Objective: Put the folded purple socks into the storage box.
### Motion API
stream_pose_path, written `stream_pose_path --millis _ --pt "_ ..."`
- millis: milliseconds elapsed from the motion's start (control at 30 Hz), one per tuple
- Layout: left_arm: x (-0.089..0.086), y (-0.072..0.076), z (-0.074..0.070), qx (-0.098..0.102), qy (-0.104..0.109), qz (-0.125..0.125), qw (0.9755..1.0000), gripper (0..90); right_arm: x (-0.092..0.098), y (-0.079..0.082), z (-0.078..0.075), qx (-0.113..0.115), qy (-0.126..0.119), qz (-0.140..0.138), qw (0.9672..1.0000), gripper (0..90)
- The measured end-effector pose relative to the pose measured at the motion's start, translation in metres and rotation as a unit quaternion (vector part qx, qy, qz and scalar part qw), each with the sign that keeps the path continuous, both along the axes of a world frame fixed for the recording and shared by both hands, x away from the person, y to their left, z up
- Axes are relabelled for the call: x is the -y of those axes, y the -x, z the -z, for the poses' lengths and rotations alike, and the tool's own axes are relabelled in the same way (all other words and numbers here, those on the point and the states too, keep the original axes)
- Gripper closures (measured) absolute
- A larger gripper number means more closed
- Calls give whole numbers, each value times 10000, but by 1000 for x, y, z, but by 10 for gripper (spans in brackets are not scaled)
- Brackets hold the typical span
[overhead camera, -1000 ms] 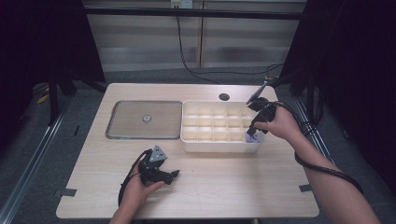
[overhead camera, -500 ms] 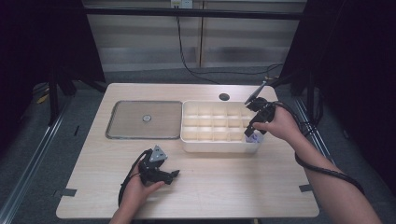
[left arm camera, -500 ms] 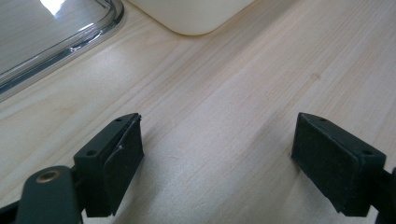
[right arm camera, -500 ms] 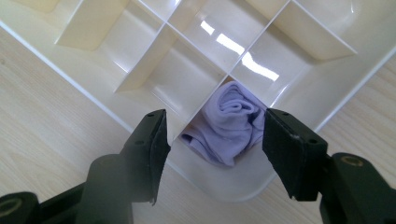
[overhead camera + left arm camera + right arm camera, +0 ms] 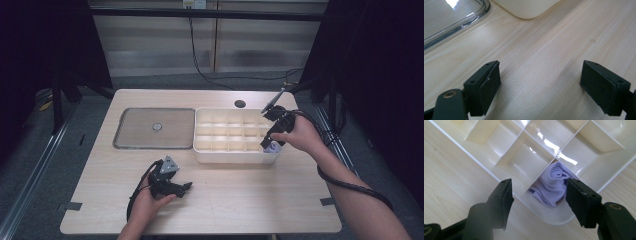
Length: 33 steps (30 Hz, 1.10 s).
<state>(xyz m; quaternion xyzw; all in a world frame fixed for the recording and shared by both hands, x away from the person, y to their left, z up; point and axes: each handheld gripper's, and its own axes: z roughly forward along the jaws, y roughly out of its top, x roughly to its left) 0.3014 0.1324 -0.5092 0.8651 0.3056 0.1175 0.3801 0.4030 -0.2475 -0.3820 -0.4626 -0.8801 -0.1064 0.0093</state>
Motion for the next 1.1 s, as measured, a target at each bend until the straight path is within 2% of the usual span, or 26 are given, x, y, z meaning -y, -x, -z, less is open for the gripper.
stream_pose_path --millis 733,1100 --pt "0 0 0 2 -22 8 10000 159 -9 20 -10 38 -70 -295 9995 367" --pt "-1 0 0 -2 -64 35 10000 159 -15 31 -4 -5 -113 -379 9992 358"
